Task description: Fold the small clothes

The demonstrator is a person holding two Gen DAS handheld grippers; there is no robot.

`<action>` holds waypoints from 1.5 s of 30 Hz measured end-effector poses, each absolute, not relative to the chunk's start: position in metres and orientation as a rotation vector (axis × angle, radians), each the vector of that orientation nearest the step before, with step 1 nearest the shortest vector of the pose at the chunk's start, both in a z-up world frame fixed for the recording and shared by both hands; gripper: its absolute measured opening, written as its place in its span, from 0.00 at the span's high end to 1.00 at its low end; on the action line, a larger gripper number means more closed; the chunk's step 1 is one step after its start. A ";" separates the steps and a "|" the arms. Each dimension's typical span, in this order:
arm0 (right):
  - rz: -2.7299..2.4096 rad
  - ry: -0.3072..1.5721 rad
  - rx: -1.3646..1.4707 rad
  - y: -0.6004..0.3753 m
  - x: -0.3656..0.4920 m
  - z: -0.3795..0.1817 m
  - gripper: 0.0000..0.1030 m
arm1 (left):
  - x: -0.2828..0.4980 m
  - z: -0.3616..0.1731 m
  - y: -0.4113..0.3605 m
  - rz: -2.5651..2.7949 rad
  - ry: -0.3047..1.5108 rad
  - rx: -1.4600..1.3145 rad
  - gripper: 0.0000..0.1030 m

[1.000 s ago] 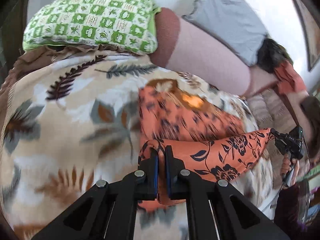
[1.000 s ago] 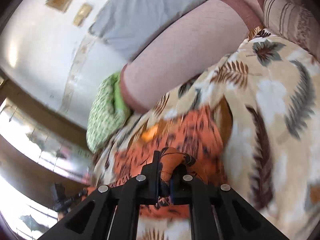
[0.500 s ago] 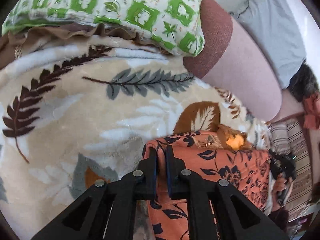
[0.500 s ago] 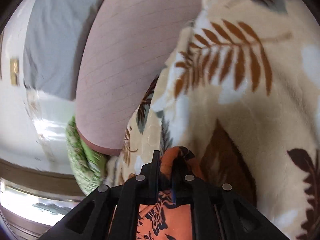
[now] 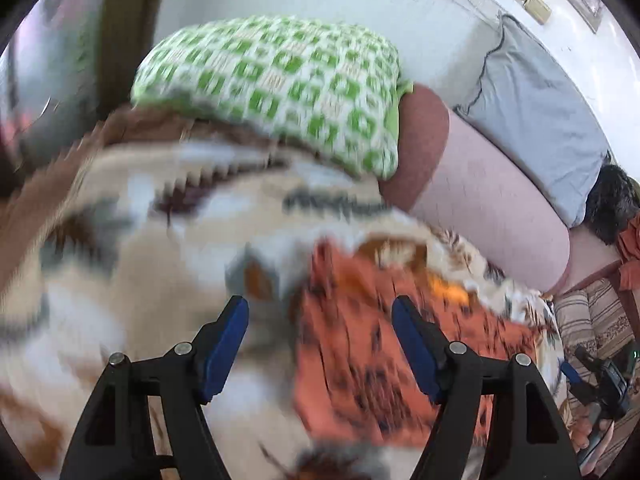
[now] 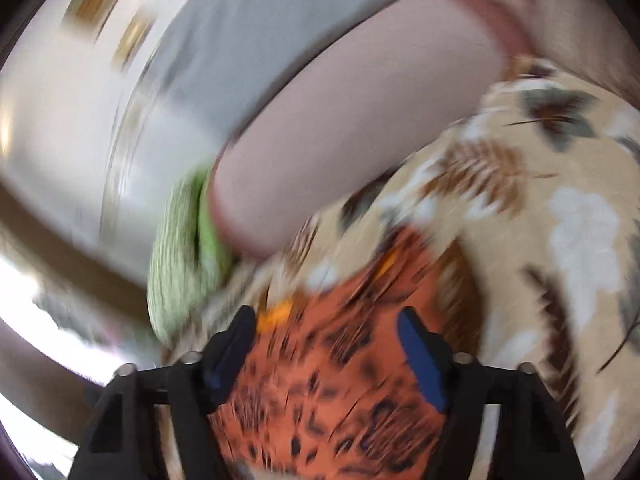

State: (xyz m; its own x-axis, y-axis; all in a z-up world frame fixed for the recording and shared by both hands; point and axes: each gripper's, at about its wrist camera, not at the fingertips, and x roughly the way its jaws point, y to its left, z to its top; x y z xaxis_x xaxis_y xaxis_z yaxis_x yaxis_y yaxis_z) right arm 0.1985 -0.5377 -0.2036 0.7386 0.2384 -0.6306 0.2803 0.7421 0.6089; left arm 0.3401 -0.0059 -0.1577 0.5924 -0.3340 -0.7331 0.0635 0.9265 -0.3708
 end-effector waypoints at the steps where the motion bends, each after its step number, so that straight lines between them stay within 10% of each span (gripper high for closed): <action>1: 0.009 0.801 0.714 -0.514 0.207 -0.208 0.45 | 0.323 -0.167 -0.007 -0.235 0.917 -0.361 0.28; 5: 0.132 1.004 0.526 -0.409 0.244 -0.243 0.62 | 0.286 -0.207 -0.009 -0.142 0.932 -0.426 0.28; 12: 0.171 1.192 0.333 -0.292 0.322 -0.307 0.62 | 0.314 -0.264 -0.008 -0.171 1.090 -0.477 0.28; 23: -0.121 0.836 0.561 -0.350 0.425 -0.278 0.61 | 0.317 -0.259 -0.006 -0.238 1.110 -0.402 0.28; 36: 0.136 1.111 0.368 -0.202 0.446 -0.332 0.60 | 0.314 -0.255 -0.005 -0.191 1.087 -0.307 0.27; 45: 0.058 0.960 0.492 -0.244 0.424 -0.306 0.60 | 0.305 -0.211 -0.003 -0.087 0.905 -0.214 0.28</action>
